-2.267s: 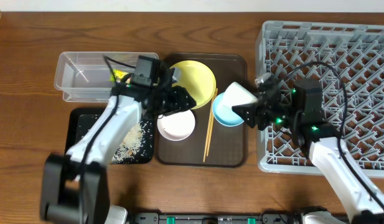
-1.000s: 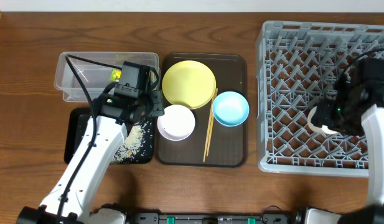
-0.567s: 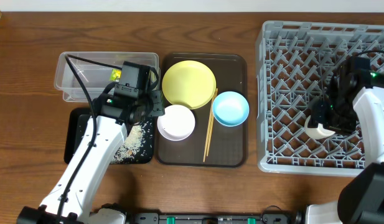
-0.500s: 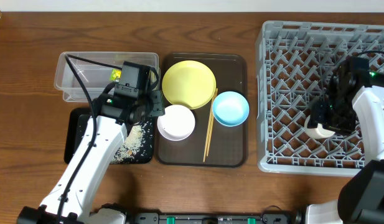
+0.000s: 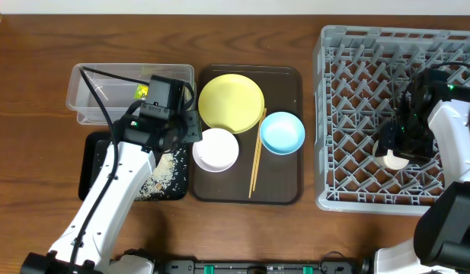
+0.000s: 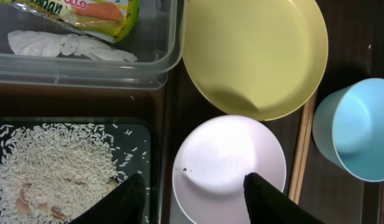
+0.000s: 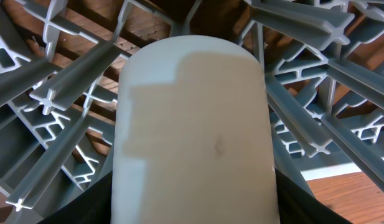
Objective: Sort waste into correct bins and load items into the dishwasher rack
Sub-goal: 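Lower the pale cup into the dish rack with the right gripper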
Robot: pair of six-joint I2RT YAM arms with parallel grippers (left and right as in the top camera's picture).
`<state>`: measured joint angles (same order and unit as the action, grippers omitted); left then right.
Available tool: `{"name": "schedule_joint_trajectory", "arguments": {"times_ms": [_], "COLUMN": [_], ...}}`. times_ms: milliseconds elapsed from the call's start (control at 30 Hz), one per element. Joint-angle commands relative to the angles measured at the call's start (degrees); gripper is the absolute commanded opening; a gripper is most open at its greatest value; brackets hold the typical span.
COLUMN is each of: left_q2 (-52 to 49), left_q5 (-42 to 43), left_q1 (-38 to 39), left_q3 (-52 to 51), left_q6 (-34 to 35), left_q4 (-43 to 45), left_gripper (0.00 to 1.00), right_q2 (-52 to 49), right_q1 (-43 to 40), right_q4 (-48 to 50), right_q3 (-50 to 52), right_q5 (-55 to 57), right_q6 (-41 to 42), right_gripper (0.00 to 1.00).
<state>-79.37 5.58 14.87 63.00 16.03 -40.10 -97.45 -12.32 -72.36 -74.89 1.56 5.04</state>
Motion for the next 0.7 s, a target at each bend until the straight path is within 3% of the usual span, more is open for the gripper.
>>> {"name": "schedule_joint_trajectory", "arguments": {"times_ms": [0, 367, 667], "left_q2": [0.7, 0.7, 0.7], "left_q5": [-0.7, -0.7, -0.7], "left_q1": [-0.1, -0.1, -0.1], "left_q3": [0.2, 0.2, 0.2], "left_q6": [-0.8, -0.8, -0.8], "left_q4": [-0.2, -0.2, -0.2], "left_gripper": [0.55, 0.56, 0.56], "right_q2": [0.7, 7.3, 6.5], "right_q1": [-0.5, -0.5, -0.5], "right_q4": [0.1, 2.4, 5.6], "right_q3": [-1.2, -5.3, -5.3], "right_q5": [-0.7, -4.6, -4.6], "right_q6": [0.7, -1.0, -1.0], "right_gripper": [0.01, 0.01, 0.01]}}
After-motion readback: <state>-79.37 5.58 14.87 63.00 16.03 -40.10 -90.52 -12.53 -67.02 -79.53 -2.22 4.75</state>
